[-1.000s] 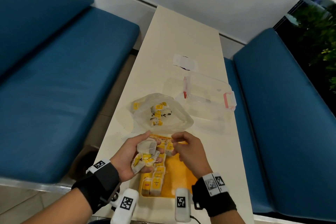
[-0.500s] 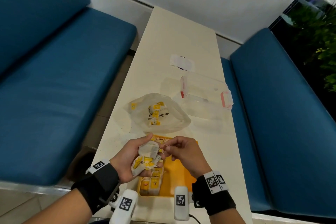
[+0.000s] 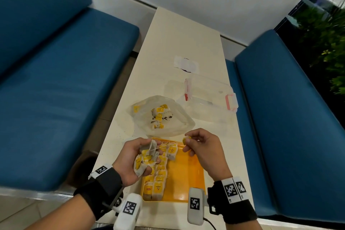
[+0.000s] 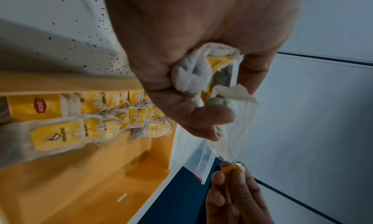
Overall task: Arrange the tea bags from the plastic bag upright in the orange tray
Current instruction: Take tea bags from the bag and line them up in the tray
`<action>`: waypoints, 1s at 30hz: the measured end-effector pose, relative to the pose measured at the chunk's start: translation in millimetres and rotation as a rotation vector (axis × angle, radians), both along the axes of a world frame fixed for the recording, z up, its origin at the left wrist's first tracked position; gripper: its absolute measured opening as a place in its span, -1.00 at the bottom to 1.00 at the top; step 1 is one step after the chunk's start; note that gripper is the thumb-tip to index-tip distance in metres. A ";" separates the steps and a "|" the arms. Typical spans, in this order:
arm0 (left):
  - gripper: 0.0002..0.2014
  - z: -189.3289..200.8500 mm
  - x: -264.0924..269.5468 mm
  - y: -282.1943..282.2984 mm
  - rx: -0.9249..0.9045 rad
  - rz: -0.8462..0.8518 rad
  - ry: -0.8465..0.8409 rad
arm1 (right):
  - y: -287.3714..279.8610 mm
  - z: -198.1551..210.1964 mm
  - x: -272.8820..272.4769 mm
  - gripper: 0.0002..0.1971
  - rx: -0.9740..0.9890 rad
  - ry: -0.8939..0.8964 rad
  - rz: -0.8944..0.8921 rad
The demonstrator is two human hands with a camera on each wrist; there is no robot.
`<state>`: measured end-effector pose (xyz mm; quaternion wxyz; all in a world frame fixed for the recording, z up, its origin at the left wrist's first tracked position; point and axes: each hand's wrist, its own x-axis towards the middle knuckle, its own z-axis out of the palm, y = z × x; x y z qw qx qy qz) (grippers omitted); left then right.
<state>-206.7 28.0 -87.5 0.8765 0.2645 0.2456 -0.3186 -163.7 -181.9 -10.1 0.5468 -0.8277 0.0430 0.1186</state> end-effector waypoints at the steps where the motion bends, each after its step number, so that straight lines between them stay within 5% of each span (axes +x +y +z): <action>1: -0.66 -0.1 -0.1 -0.4 -0.004 0.011 -0.004 | 1.0 -1.2 -1.5 -0.92 -0.001 0.002 -0.016; 10: -0.68 1.4 2.1 -3.5 0.051 0.076 -0.040 | 17.5 -11.3 -19.7 -0.94 0.160 0.093 -0.134; 19: -0.72 1.3 -1.3 -9.3 0.163 0.201 -0.245 | 34.8 -3.8 -23.0 -0.92 0.598 0.460 -0.157; 30: -0.64 5.2 -7.7 -8.2 0.188 0.124 -0.334 | 46.6 -17.9 -26.3 -0.82 0.554 0.484 -0.170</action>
